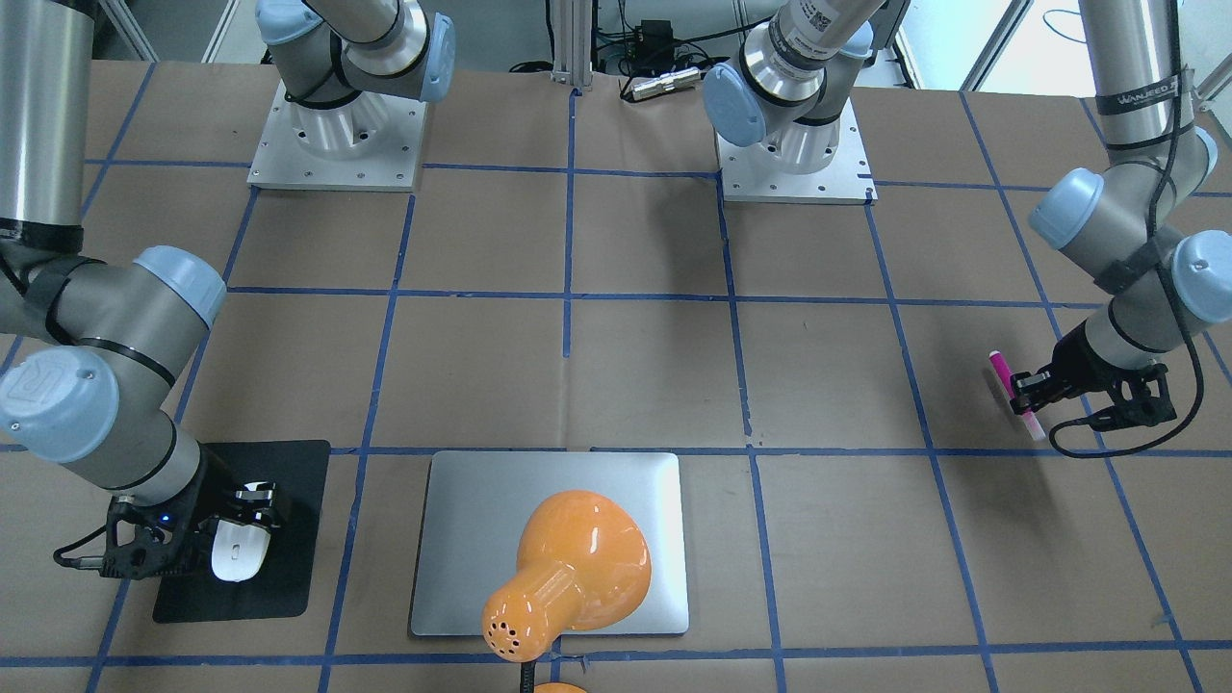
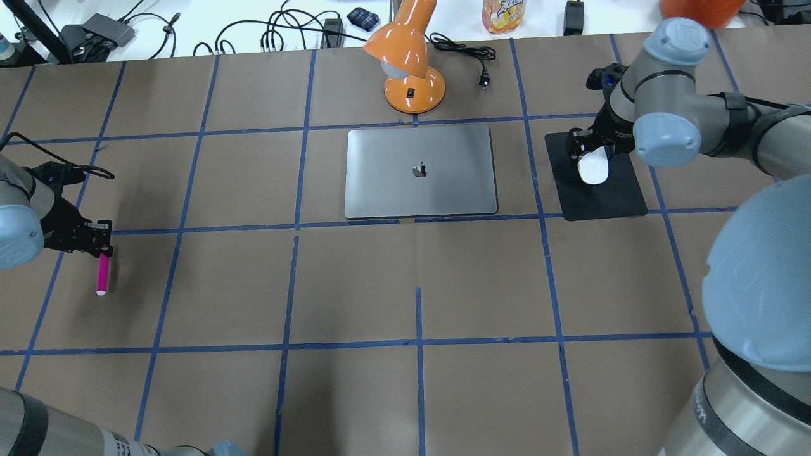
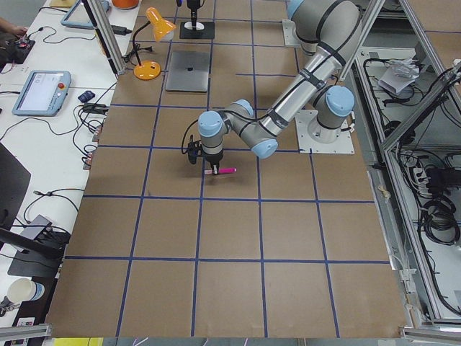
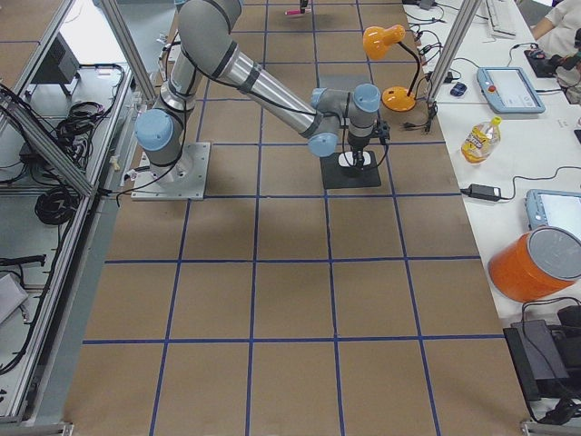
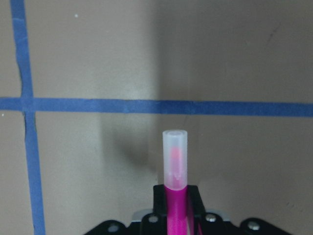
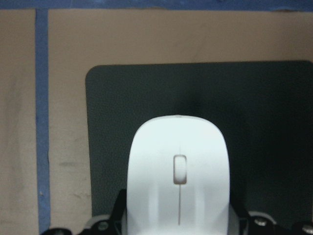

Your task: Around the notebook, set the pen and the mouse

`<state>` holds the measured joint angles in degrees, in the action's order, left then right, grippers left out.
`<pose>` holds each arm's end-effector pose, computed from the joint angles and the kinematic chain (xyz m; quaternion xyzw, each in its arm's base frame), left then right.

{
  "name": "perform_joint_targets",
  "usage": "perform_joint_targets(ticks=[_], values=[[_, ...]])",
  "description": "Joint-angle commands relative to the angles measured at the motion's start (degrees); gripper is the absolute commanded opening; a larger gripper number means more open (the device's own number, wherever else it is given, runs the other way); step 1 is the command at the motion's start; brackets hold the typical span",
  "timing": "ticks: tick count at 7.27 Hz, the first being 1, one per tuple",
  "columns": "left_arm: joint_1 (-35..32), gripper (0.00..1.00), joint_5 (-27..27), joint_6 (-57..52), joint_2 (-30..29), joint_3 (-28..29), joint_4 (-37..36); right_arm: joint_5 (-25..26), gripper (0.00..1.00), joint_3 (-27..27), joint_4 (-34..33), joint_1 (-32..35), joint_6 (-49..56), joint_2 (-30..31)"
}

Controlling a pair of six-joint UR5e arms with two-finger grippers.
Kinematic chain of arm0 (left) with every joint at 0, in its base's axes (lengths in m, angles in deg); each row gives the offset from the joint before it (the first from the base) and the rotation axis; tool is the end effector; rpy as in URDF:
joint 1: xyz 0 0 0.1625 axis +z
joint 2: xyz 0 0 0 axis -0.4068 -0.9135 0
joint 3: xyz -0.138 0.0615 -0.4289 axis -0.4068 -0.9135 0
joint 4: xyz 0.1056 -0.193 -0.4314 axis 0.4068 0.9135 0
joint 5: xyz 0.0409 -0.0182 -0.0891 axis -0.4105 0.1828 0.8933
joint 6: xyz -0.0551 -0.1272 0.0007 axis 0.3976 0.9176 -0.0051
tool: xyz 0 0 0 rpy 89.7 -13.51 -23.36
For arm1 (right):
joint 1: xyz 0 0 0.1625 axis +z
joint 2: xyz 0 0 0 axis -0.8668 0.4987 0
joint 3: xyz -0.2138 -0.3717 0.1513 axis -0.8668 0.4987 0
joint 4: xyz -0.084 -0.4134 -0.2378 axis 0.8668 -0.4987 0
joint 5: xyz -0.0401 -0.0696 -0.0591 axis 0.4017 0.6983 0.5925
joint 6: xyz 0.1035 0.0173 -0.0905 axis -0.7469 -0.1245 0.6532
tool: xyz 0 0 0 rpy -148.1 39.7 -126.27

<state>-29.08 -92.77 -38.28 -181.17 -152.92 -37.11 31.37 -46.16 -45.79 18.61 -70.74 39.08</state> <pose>0.2608 -0.5605 0.1376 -0.1030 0.9945 0.0116 0.0147 0.0020 -0.7251 0.1310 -0.0176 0.9989 -0.0285 0.0336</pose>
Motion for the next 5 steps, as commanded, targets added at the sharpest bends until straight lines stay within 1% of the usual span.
perform_joint_targets(ticks=[1,2,3,4,5], values=[[-4.63,0.0,0.27,14.92,1.84,0.0,-0.01,1.97,0.61,-0.2,-0.08,0.23,-0.39,-1.21],[-8.23,0.0,2.01,20.99,2.81,-0.44,0.08,3.47,0.62,-0.11,-0.26,0.23,-0.21,-1.21],[-10.18,0.0,5.34,22.27,3.6,-0.44,-0.01,3.4,0.72,-0.11,-0.35,0.23,-0.3,-1.21],[-11.07,0.0,7.46,23.41,4.05,-0.88,0.51,4.01,0.95,0.06,0.52,0.23,-0.21,-0.95],[-11.68,0.0,7.57,30.82,4.14,-0.88,1.56,6.36,1.0,0.41,0.88,0.23,-0.21,-0.77]])
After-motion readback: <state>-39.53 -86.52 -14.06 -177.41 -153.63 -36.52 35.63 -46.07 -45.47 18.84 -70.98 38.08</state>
